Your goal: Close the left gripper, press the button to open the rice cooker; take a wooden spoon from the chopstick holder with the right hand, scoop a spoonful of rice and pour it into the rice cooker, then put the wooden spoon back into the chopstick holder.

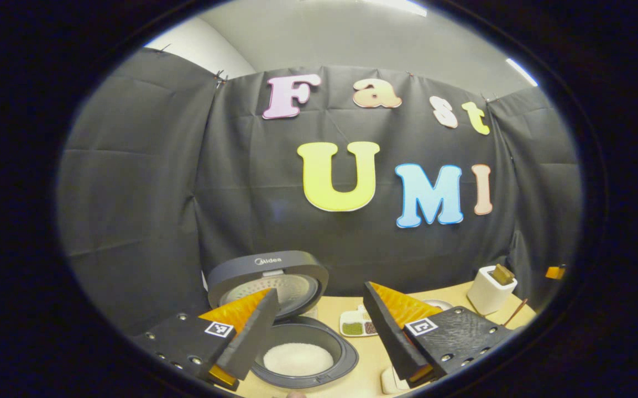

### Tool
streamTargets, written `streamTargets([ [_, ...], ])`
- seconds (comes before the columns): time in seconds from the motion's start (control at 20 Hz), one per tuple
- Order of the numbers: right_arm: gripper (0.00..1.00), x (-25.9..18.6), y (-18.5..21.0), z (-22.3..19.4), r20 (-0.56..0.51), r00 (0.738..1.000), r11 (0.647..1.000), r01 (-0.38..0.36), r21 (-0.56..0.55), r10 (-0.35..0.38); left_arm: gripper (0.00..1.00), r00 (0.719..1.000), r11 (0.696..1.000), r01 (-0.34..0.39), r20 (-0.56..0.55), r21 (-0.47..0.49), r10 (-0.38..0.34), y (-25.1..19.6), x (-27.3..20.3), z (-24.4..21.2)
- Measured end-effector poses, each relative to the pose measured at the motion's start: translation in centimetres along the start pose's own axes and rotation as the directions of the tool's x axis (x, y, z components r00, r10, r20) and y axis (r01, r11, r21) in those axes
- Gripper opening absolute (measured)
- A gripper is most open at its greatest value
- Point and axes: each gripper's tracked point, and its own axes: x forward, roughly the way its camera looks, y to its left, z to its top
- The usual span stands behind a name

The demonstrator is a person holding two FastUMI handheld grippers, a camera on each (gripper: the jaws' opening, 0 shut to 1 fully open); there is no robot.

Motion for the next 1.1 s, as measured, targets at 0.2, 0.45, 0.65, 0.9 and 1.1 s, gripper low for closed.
streamTargets([
  [0.2,0.98,1.5,-0.2,-2.6,-0.099,0.995,0.998,-0.014,0.061,0.02,0.96,0.999,1.0,-0.015,-0.037,0.004,0.016,-0.4,-0.2,-1.1],
  [0.45,0.98,3.5,0.2,-6.4,-0.238,0.969,0.993,-0.042,0.113,0.068,0.97,0.997,0.998,-0.046,-0.061,0.036,0.048,-0.8,-1.2,-1.8],
  [0.65,0.98,5.8,0.4,-9.9,-0.331,0.937,0.992,-0.089,0.089,0.114,0.97,0.991,0.995,-0.069,-0.107,0.068,0.076,-0.9,-2.5,-3.5],
  [0.9,0.94,10.2,0.9,-14.3,-0.414,0.892,0.98,-0.134,0.145,0.183,0.96,0.98,0.99,-0.111,-0.157,0.092,0.124,-1.2,-4.6,-5.1],
  [1.1,0.93,12.6,1.6,-15.2,-0.419,0.884,0.973,-0.145,0.18,0.209,0.96,0.964,0.988,-0.155,-0.22,-0.014,0.148,-1.5,-5.6,-7.4],
])
